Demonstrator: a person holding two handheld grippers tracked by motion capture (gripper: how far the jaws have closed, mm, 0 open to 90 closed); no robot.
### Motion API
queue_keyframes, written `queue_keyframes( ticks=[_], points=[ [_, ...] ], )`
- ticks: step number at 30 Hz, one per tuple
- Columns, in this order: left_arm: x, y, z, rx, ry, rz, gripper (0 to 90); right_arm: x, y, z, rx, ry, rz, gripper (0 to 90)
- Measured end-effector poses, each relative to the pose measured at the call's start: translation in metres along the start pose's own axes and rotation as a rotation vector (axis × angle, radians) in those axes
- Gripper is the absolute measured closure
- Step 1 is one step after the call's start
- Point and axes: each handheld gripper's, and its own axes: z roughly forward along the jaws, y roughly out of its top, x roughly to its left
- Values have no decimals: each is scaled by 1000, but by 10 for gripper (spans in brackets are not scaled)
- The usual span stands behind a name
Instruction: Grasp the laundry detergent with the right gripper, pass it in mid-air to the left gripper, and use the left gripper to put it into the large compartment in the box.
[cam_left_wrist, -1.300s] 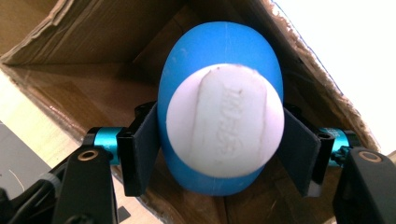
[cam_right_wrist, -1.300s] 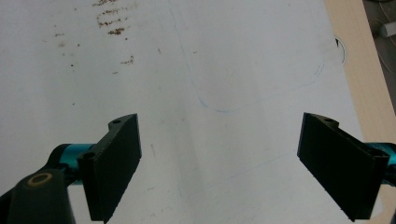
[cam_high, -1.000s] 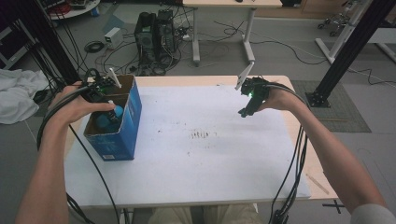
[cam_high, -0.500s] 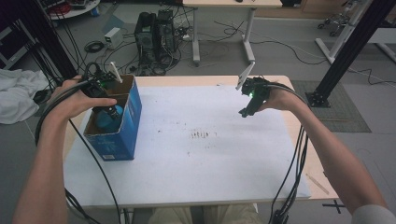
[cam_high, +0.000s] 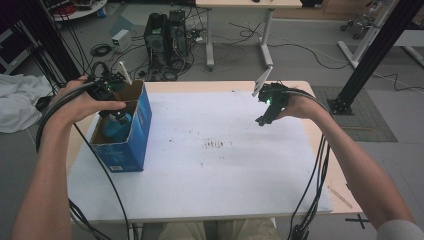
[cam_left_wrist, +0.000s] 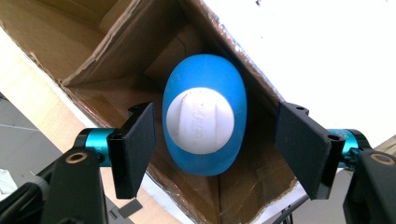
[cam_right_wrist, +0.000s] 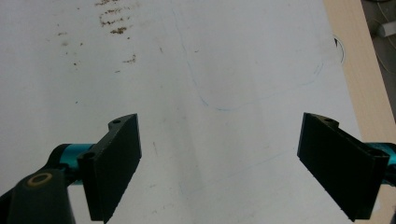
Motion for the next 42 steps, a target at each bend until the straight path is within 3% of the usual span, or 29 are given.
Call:
queue_keyframes(
  ticks=[4, 6, 7, 8, 9, 10, 12, 14, 15, 16, 17, 18, 20, 21, 22, 23, 24, 25, 26, 28, 29, 30, 31, 32, 33, 34, 40, 41, 42],
  points=[
    [1, -2, 3, 3, -3, -5, 301, 0, 0, -1, -1, -1, -1, 128],
    [-4, 10, -13, -12, 12, 25, 301, 1, 0, -1, -2, 0, 0, 128],
    [0, 0, 0, 1, 0, -1, 301, 1, 0, -2, -1, 1, 0, 128],
    [-5, 14, -17, -19, 18, 27, 301, 0, 0, -1, -2, 0, -1, 128],
    [-2, 4, -5, -6, 6, 9, 301, 1, 0, -2, -3, 0, 1, 128],
    [-7, 18, -22, -29, 23, 32, 301, 0, 0, -1, -2, -2, 1, 128],
    [-7, 20, -24, -32, 23, 38, 298, 2, 0, -2, -1, 1, -1, 128],
    [0, -1, 1, 1, -2, -4, 263, 1, 0, -2, -1, 1, -2, 128],
    [-10, 30, -33, -38, 29, 64, 263, 0, 0, -1, -2, 0, -2, 128],
    [2, -3, 5, 3, -8, -8, 264, 3, 0, -3, 1, -1, 1, 128],
    [-7, 19, -22, -29, 23, 35, 264, 0, 0, 0, 1, 1, 1, 128],
    [-13, 35, -36, -44, 21, 87, 264, 2, 0, -2, -1, 1, -2, 128],
    [-7, 21, -24, -32, 24, 39, 263, 2, 0, -2, 0, 1, -2, 128],
    [-12, 34, -35, -43, 25, 83, 263, 2, 0, -2, -1, 1, 0, 128],
    [-2, 3, -4, -5, 4, 7, 263, 3, 0, -3, -1, -1, -1, 128],
    [-12, 35, -35, -44, 21, 86, 263, 0, 0, -1, 0, -1, 0, 128],
    [-14, 38, -37, -42, 15, 103, 263, 2, 0, -3, -2, 0, -2, 128],
    [-10, 30, -32, -38, 28, 62, 263, 3, 0, -4, -1, 0, -5, 128],
    [-15, 43, -38, -46, 18, 113, 263, 2, 0, -3, 2, 0, 0, 128],
    [-16, 43, -39, -46, 18, 115, 263, 3, 0, -4, 0, -1, -4, 128],
    [-25, 56, -41, -89, 13, 180, 263, 3, -1, -4, -4, -2, -4, 128],
    [-17, 44, -39, -54, 19, 117, 263, 3, -2, -5, -2, -7, -2, 128],
    [-21, 50, -40, -70, 14, 148, 263, 3, -1, -5, -5, -3, -3, 128],
    [-31, 64, -41, -105, 15, 214, 263, 3, -2, -5, -2, -6, -2, 128],
    [-18, 47, -40, -62, 11, 137, 263, 3, -1, -4, -1, -6, -7, 128],
    [-33, 67, -41, -108, 13, 228, 263, 3, -2, -5, -3, -5, -1, 128],
    [-47, 92, -40, -135, 20, 301, 263, 5, 0, -5, -1, -6, -12, 128],
    [-19, 48, -40, -62, 11, 139, 263, 5, 0, -6, 0, -7, -11, 128],
    [-49, 95, -40, -146, 18, 303, 263, 3, -2, -5, -3, -5, -2, 128]
  ],
)
